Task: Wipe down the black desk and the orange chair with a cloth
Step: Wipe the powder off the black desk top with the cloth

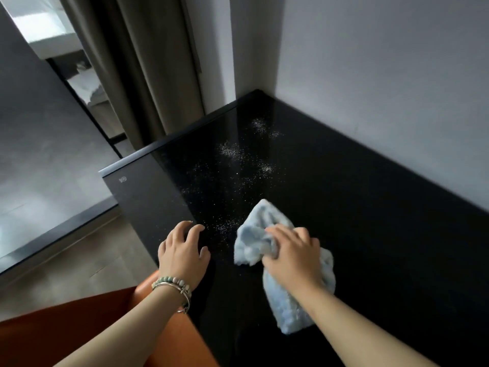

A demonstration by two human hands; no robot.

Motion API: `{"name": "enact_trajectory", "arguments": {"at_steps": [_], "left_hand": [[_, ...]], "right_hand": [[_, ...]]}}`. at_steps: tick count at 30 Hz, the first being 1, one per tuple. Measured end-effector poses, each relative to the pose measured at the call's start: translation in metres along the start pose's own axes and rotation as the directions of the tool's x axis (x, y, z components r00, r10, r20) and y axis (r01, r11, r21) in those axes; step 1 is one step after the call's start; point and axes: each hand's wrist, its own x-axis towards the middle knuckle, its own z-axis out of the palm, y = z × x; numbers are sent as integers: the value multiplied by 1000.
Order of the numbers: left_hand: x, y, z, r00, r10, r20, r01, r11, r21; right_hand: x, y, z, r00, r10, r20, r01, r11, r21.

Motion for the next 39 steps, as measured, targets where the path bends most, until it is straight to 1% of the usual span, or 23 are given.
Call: {"name": "enact_trajectory", "arguments": {"at_steps": [3, 5, 7, 10, 12, 13, 14, 16, 17, 18, 19, 21, 22, 24, 26, 27, 28, 31, 33, 34, 36, 38, 39], "left_hand": [[-7, -21, -7, 999, -31, 31, 30, 999, 29], [-14, -35, -8, 995, -62, 76, 59, 997, 42], [-23, -48, -5, 984, -93, 155, 84, 995, 60], [-34, -59, -3, 974, -102, 203, 89, 993, 74], [-38, -61, -4, 980, -90, 180, 83, 995, 47], [-40, -61, -6, 980, -86, 179, 81, 996, 32], [-41, -61, -8, 979, -79, 186, 76, 997, 20], [-44, -62, -11, 979, -54, 198, 55, 998, 1], [-47, -63, -12, 980, -39, 195, 42, 999, -11], [-50, -65, -12, 982, -27, 189, 32, 999, -24], [-53, -67, -13, 982, -24, 186, 31, 999, -36], [-57, -73, -14, 981, -43, 192, 56, 997, -62], [-58, -76, -15, 980, -56, 190, 72, 994, -79], [-60, -81, -16, 983, -74, 170, 95, 989, -117], [-61, -85, -17, 981, -108, 160, 134, 977, -164], [-62, -87, -19, 979, -128, 157, 156, 971, -183], [-62, -90, -21, 979, -143, 146, 170, 966, -196], [-66, -97, -26, 982, -156, 111, 177, 962, -210], [-69, -101, -27, 979, -163, 122, 187, 957, -224], [-70, -102, -27, 977, -168, 133, 196, 953, -232], [-71, -104, -29, 972, -183, 145, 215, 944, -251], [-72, -107, -33, 966, -207, 154, 244, 927, -286], [-72, -108, -35, 963, -216, 160, 257, 916, -308]], "right_hand": [[22, 33, -19, 949, 306, -76, -312, 945, -93], [24, 35, -20, 928, 364, -84, -373, 908, -191], [12, 13, -10, 963, 265, -54, -270, 929, -251], [-22, -30, 16, 1000, 5, 17, -2, 986, -167], [-42, -47, 25, 980, -179, 85, 187, 976, -112], [-44, -45, 23, 972, -211, 104, 222, 968, -116], [-41, -37, 19, 979, -174, 105, 188, 972, -140], [-31, -15, 6, 998, 40, 57, -28, 980, -199], [-27, -7, -1, 987, 158, 12, -152, 966, -210], [-26, -3, -3, 971, 235, -32, -237, 949, -207], [-28, -8, -3, 966, 252, -60, -259, 940, -223], [-37, -36, 6, 981, 185, -54, -192, 953, -236], [-47, -56, 12, 993, 111, -32, -115, 972, -204], [-68, -90, 23, 989, -141, -46, 135, 985, -106], [-79, -107, 29, 935, -356, 12, 356, 932, -76], [-76, -105, 31, 922, -387, 20, 387, 918, -84], [-67, -99, 31, 934, -357, 16, 356, 930, -95], [-35, -65, 26, 999, -36, -7, 35, 987, -157], [-31, -65, 25, 996, 66, -56, -76, 977, -199], [-35, -76, 28, 998, 46, -51, -55, 980, -189], [-56, -110, 36, 993, -122, 5, 121, 983, -135], [-77, -138, 43, 938, -339, 71, 343, 938, -49], [-82, -148, 45, 907, -412, 90, 415, 910, -19]]}}
